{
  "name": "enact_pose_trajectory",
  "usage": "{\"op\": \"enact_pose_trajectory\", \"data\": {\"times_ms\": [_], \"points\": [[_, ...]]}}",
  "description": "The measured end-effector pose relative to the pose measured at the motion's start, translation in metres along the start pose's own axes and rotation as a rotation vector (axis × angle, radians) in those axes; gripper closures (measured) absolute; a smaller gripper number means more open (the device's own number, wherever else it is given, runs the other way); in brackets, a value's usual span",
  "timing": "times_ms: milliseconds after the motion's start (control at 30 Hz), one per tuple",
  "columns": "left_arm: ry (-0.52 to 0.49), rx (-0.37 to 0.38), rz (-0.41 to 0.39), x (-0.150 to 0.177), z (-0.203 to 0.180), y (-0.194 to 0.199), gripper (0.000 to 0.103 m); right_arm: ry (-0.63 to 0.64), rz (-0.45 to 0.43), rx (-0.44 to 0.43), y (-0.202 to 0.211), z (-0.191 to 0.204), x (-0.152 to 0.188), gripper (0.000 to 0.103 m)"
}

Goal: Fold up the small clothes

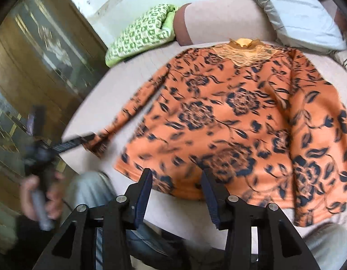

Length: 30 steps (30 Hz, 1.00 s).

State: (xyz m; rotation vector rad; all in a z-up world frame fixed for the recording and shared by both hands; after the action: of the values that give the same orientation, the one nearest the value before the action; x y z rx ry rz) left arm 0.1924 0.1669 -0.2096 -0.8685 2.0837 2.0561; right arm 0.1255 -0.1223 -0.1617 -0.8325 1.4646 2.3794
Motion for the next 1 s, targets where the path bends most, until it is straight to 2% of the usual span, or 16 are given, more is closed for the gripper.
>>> {"op": "enact_pose_trajectory", "data": {"times_ms": [100,200,267,367,433,567,700,800,933,1000], "points": [[0.004,-0.045,0.056,-0.003,-0.004,-0.024,0.028,-0.01,0.0,-0.023,-0.01,0.005,-0.013,0.06],[0.0,-0.074,0.029,-0.008,-0.007,-0.026,0.031,-0.012,0.017,-0.047,-0.018,0.01,-0.02,0.06],[-0.012,-0.093,0.035,-0.009,-0.011,-0.032,0.069,-0.01,0.028,-0.056,-0.025,0.011,-0.023,0.06],[-0.004,-0.084,0.054,-0.013,-0.014,-0.039,0.092,-0.026,0.043,-0.067,-0.034,0.009,-0.027,0.06],[0.03,-0.033,0.056,-0.015,-0.01,-0.032,0.096,-0.043,0.043,-0.086,-0.038,0.008,-0.031,0.06],[0.165,0.197,0.089,-0.022,0.002,0.0,0.097,-0.048,0.03,-0.1,-0.039,0.007,-0.042,0.06],[0.226,0.327,0.076,-0.03,-0.001,0.033,0.097,-0.09,0.012,-0.163,-0.042,0.002,-0.06,0.06],[0.225,0.425,0.08,-0.033,-0.012,0.055,0.097,-0.133,0.031,-0.264,-0.056,0.004,-0.077,0.06],[0.141,0.467,0.081,-0.029,-0.049,0.077,0.097,-0.23,0.07,-0.494,-0.09,0.014,-0.102,0.06],[0.117,0.475,0.09,-0.023,-0.061,0.078,0.097,-0.285,0.098,-0.557,-0.114,0.017,-0.113,0.06]]}}
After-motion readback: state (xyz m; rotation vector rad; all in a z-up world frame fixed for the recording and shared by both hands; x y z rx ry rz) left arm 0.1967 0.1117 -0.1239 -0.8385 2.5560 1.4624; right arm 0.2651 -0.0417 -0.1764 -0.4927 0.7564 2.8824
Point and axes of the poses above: each gripper's, at about its wrist camera, not at the fingertips, and y roughly against the way its jaws point, z to its left, x to its underside, the point moved 3 cm from there along -y, roughly the way its jaws point, and after that the axes turned 10 degrees about y, right-handed, at the moved point
